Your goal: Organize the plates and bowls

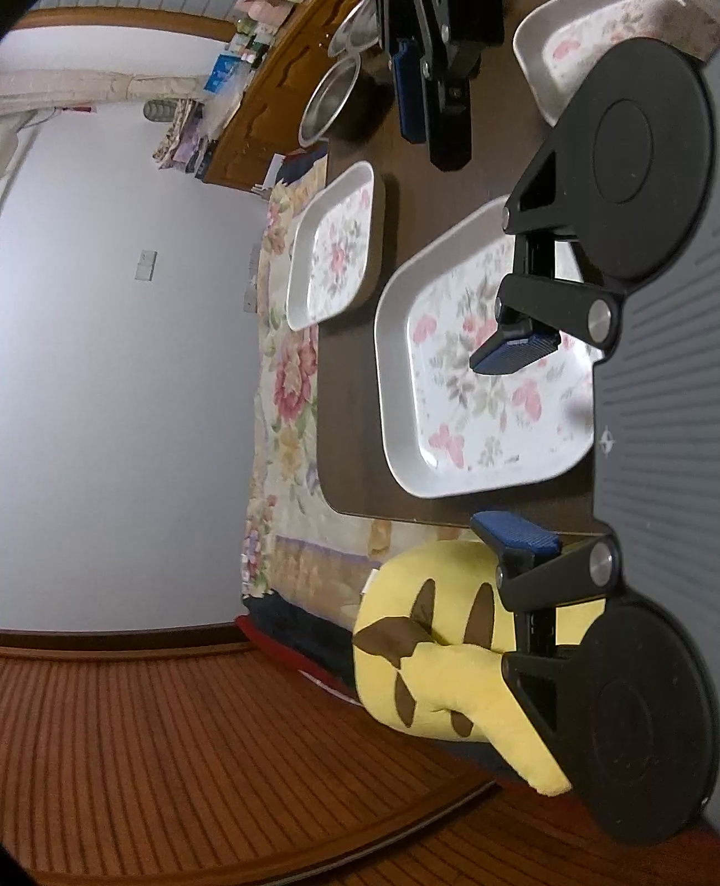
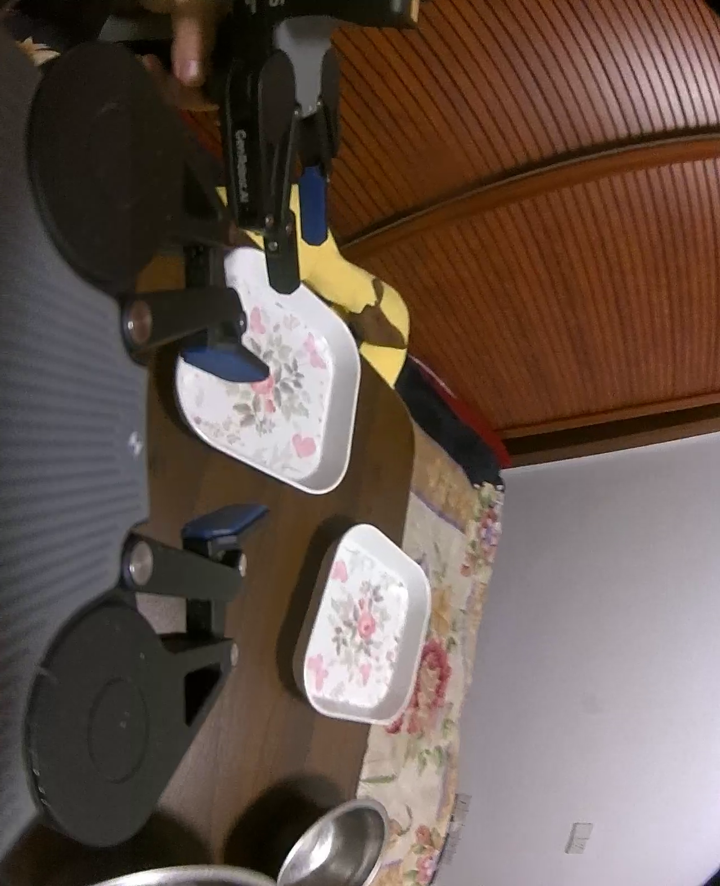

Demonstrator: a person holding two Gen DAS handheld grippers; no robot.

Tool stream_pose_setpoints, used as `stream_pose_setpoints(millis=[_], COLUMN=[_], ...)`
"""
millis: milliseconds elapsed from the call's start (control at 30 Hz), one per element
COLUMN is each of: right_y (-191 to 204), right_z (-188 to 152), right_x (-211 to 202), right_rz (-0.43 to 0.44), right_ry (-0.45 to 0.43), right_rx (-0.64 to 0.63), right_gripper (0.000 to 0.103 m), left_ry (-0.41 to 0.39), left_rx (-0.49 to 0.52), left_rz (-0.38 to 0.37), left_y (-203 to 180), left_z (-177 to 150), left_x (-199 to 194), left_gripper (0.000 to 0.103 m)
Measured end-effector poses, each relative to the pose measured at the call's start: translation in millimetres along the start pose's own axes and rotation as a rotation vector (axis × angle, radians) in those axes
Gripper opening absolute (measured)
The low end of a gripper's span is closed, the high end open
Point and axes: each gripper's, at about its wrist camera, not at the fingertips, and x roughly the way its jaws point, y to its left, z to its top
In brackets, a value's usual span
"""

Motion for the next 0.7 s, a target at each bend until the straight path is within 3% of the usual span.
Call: stream_pose_setpoints(millis=[367,700], right_y=[-7.0,-6.5], right_z=[7.1,8.2], right_x=[47.0,64.2], right_rz=[-0.007,-0.008], right_ry=[0.093,0.123], right_rx=[0.018,0.005], right_gripper=[0.049,0.040], left_ry=[0.037,0.041], left_rx=[-0.031,-0.056], left_rz=[-0.030,-0.051], left_y=[18.9,26.3], left_z=[-3.0,-6.0], left_x=[29.6,35.1], left_gripper=[0.046,0.035])
